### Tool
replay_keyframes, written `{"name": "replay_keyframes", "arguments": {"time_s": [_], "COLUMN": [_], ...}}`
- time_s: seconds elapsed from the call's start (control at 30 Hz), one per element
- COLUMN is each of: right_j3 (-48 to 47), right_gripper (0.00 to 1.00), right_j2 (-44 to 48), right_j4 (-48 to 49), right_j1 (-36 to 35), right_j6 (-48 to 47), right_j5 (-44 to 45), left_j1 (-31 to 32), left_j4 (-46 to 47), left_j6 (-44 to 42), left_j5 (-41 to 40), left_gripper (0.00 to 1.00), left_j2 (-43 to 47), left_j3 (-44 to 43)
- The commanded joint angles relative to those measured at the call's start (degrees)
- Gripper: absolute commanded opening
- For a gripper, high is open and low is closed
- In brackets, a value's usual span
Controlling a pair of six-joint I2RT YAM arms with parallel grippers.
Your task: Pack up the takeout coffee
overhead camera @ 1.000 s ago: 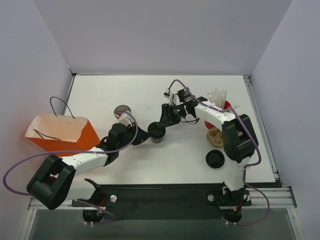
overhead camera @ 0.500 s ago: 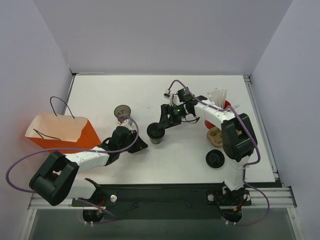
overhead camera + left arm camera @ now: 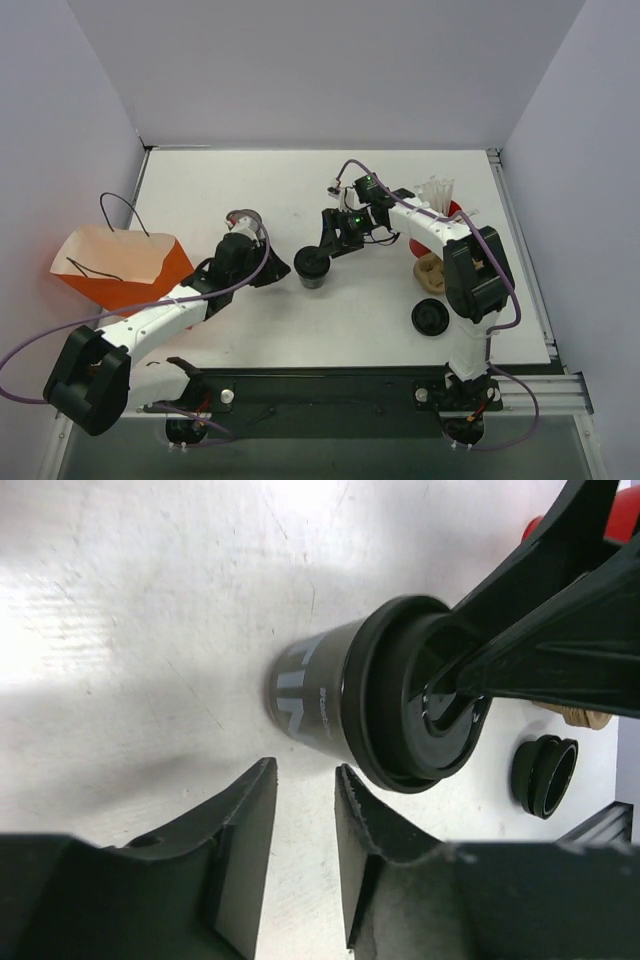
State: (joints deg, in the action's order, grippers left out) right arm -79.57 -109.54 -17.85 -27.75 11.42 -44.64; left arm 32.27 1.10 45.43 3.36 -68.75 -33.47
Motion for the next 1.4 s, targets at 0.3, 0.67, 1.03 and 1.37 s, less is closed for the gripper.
{"name": "replay_keyframes", "arguments": {"time_s": [0.3, 0.67, 1.03, 1.37], "right_j3": [-1.91, -0.06, 7.85, 10.39], "right_gripper": [0.56, 0.72, 0.74, 0.69], "right_j2": [2.83, 5.74, 7.32, 5.30], "right_j4": [-2.90, 0.27, 12.56, 15.73], "right_j1": [-0.11, 0.15, -1.52, -2.31], "right_j6": [0.00, 4.13, 12.48, 13.19], "right_j5": [0.78, 0.52, 1.49, 2.19], "left_j1": [-2.39, -3.71, -5.11, -5.20], "left_j4": [-5.59, -4.88, 1.70, 4.69], "left_j6": [-6.49, -6.32, -5.09, -4.38], "left_j5": [0.16, 1.39, 6.57, 7.81], "left_gripper": [0.46, 0.46, 0.46, 0.46], "left_j2": [0.55, 0.46, 0.55, -1.03], "left_j3": [-8.54, -7.83, -4.23, -2.12]}}
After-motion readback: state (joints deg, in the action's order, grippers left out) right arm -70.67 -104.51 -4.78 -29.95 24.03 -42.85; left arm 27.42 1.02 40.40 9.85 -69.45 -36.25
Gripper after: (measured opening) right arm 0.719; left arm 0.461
